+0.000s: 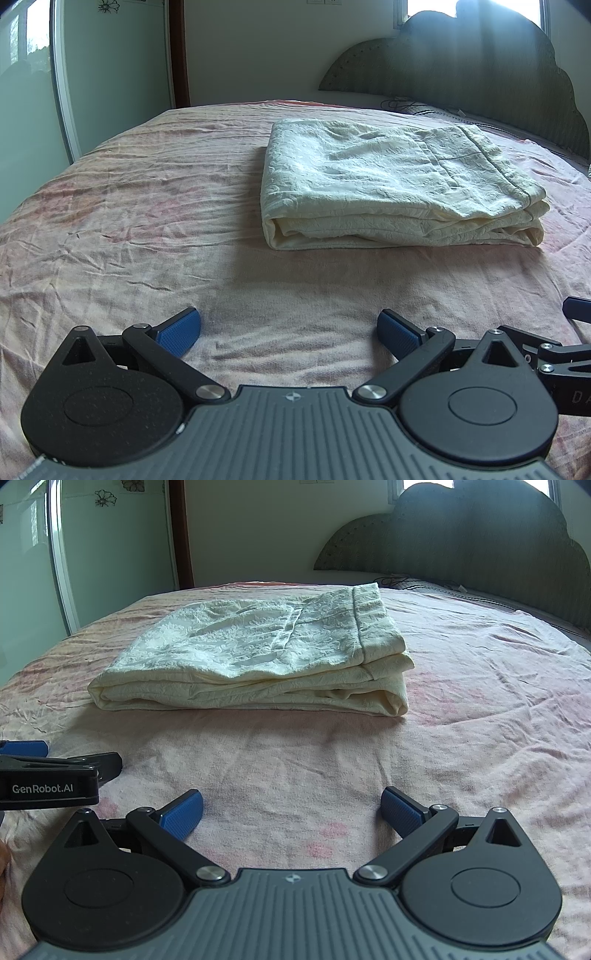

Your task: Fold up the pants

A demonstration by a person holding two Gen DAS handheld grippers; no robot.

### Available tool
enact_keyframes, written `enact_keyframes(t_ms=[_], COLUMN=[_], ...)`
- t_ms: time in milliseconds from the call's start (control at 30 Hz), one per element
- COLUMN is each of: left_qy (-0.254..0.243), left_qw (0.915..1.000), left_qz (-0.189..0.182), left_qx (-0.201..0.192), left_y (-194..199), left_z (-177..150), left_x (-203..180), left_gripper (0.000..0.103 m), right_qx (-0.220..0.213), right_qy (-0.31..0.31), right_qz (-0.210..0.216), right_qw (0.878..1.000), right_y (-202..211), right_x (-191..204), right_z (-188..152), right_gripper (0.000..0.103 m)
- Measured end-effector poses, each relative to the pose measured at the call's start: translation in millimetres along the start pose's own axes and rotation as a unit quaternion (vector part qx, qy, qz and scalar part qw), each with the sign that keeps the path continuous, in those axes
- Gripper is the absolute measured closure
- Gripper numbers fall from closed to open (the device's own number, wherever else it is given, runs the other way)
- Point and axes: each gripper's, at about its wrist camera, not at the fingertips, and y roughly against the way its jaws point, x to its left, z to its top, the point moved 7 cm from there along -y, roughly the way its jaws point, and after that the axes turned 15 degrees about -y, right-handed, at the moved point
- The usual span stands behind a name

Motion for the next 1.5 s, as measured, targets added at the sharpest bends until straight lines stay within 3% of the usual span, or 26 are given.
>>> enact_keyframes(t_ms=[1500], left_qy=[0.0], left_qw=[1.0], left_qz=[0.0], left_qx=[0.0], left_y=[0.1], left_z=[0.2], left_x=[0.1], left_gripper=[0.0], right_qx=[0.0], right_qy=[0.001], right_qz=[-0.004], right_qw=[1.0], right_y=[-1.6], right_x=[0.4], right_z=[1.3], right_gripper=[0.0])
